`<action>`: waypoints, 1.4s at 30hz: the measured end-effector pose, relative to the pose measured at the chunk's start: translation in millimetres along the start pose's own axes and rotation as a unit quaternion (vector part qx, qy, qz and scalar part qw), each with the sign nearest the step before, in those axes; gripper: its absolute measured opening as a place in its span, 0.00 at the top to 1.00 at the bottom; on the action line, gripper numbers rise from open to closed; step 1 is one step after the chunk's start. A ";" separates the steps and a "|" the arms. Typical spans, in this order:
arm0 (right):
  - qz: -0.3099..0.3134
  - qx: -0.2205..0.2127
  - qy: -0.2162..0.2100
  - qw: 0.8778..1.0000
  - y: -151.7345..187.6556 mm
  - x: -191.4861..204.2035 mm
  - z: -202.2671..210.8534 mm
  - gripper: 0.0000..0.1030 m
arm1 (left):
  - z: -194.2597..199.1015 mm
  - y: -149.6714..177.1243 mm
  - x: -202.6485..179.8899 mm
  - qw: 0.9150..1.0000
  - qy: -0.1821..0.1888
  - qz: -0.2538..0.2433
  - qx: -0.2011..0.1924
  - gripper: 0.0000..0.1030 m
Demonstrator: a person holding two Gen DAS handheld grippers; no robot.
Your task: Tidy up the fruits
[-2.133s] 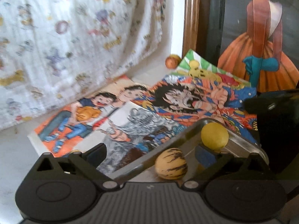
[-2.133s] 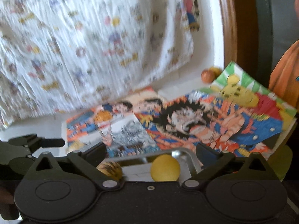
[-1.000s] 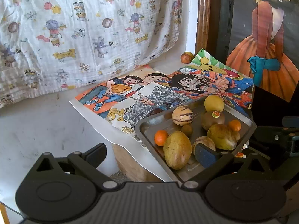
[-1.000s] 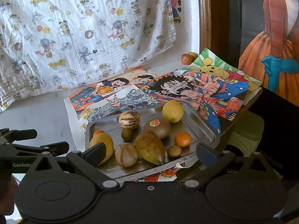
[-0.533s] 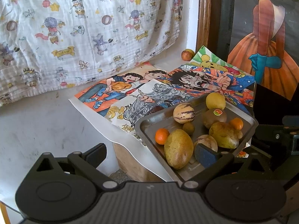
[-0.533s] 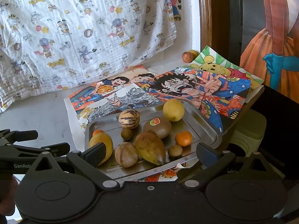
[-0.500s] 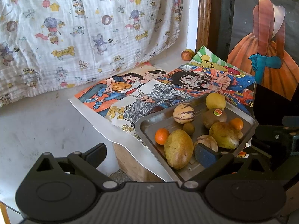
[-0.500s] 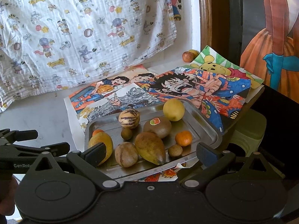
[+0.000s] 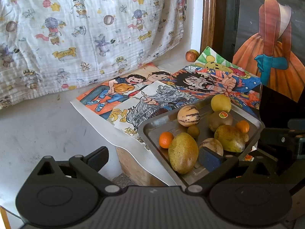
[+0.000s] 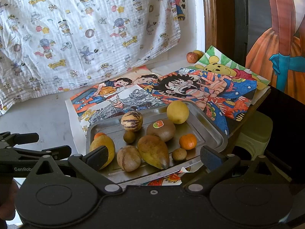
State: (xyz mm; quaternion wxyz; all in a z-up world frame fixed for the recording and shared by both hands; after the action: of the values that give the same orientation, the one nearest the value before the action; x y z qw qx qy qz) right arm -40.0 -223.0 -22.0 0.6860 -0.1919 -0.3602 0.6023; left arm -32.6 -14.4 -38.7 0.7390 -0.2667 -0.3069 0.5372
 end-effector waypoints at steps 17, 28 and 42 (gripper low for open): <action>0.000 0.001 -0.001 1.000 0.3 0.3 -2.2 0.01 | -1.7 0.0 0.2 1.000 -0.001 0.001 -0.001 0.00; 0.000 0.001 -0.001 1.000 -0.1 0.1 -1.8 0.01 | -1.2 0.7 -0.8 1.000 0.001 0.003 0.001 0.00; -0.001 0.001 -0.002 1.000 0.2 -0.5 -1.5 0.01 | 8.2 2.6 0.6 0.999 0.017 0.011 -0.036 0.00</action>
State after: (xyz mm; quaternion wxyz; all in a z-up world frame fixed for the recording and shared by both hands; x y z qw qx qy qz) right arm -39.1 -223.2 -23.3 0.6862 -0.1898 -0.3607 0.6025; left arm -40.2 -12.5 -35.0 0.7280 -0.3056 -0.3101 0.5296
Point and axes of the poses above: each gripper's, at about its wrist camera, not at the fingertips, and z roughly against the way its jaws point, x to its left, y to its underside, the point moved 3 cm from there along -z, roughly the way its jaws point, and after that the axes turned 13 degrees about -z, right-handed, at the moved point
